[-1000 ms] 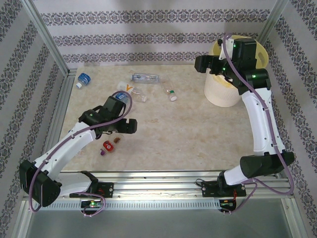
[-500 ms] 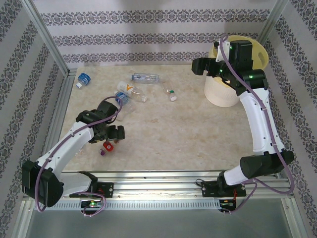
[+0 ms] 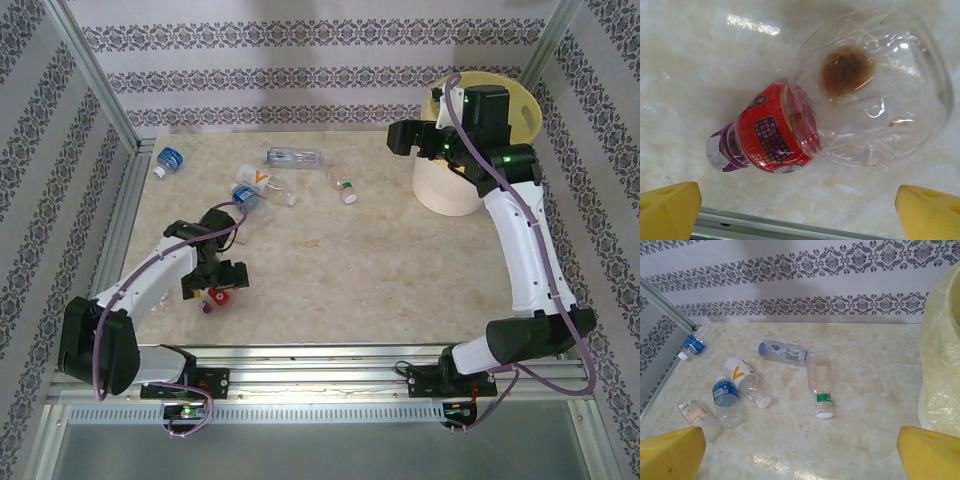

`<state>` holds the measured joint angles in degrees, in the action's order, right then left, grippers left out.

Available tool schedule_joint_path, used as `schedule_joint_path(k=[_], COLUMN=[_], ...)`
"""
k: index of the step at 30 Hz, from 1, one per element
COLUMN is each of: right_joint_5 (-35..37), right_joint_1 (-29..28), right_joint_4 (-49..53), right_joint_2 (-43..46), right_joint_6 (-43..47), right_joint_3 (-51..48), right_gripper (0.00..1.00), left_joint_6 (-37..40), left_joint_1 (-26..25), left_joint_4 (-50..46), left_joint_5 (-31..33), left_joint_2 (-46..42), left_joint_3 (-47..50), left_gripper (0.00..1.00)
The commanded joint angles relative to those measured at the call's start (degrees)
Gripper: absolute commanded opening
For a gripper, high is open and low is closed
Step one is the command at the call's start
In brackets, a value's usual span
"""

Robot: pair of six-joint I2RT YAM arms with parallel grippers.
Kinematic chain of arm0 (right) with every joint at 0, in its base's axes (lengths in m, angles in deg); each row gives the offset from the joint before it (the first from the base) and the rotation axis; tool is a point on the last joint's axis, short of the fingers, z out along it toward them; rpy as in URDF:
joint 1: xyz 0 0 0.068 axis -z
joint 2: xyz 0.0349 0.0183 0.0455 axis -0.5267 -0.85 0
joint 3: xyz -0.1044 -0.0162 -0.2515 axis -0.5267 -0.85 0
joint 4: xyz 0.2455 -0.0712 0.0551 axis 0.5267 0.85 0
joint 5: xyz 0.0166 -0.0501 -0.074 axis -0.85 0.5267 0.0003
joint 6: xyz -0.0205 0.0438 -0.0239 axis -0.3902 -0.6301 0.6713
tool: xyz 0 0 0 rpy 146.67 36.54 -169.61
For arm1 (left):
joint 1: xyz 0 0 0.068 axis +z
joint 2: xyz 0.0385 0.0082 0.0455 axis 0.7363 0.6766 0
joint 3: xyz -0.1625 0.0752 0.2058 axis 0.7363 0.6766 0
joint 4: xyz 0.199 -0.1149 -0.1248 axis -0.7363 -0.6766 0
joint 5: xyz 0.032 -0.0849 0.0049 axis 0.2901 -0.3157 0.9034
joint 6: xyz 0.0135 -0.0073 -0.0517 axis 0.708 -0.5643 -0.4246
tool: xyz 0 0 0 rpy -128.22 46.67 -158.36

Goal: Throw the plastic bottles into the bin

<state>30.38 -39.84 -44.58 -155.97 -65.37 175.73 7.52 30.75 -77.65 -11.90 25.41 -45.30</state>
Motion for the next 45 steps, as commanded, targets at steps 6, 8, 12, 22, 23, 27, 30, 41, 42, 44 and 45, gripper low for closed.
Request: schedule_joint_path(k=[6, 8, 12, 22, 23, 27, 30, 41, 42, 44, 45], right_joint_5=[-0.21, -0.21, -0.19, 0.31, 0.34, 0.59, 0.67, 1.08, 1.02, 0.84, 0.89], right_joint_1=[-0.56, -0.54, -0.60, -0.82, -0.82, -0.80, -0.81, -0.78, -0.82, -0.82, -0.82], right_joint_4=[-0.78, -0.95, -1.09, -1.26, -1.29, -1.40, -1.40, -1.40, -1.40, -1.48, -1.46], right_joint_2=[2.11, 2.13, 2.03, 1.77, 1.74, 2.00, 2.06, 2.36, 2.36, 2.35, 2.26], right_joint_6=[-0.58, -0.69, -1.04, -1.19, -1.19, -1.11, -1.19, -1.19, -1.19, -1.07, -0.73], right_joint_3=[-1.21, -1.14, -1.38, -1.39, -1.54, -1.89, -2.31, -2.86, -2.79, -2.81, -2.78], right_gripper=[0.98, 0.98, 0.98, 0.98, 0.98, 0.98, 0.98, 0.98, 0.98, 0.98, 0.98], left_joint_6=[3.24, 3.63, 4.63, 6.32, 6.30, 6.59, 6.62, 6.95, 7.04, 7.09, 7.21], left_joint_1=[0.94, 1.00, 0.96, 0.81, 0.79, 0.81, 0.82, 0.68, 0.70, 0.75, 0.73], left_joint_4=[5.16, 6.20, 8.24, 12.84, 13.17, 14.99, 16.92, 16.13, 14.78, 11.67, 10.77], left_joint_5=[-3.59, -4.37, -6.26, -12.12, -12.68, -15.61, -18.95, -14.96, -12.87, -8.04, -6.58], left_joint_2=[1.90, 1.89, 3.09, 4.05, 3.96, 3.86, 3.36, -2.35, -1.99, -0.66, -0.12], left_joint_3=[3.77, 4.16, 4.90, 4.17, 4.15, 4.88, 5.57, 5.35, 4.76, 3.55, 3.32], left_gripper=[1.00, 1.00, 1.00, 0.96, 0.96, 0.94, 0.93, 0.95, 0.95, 0.95, 0.95])
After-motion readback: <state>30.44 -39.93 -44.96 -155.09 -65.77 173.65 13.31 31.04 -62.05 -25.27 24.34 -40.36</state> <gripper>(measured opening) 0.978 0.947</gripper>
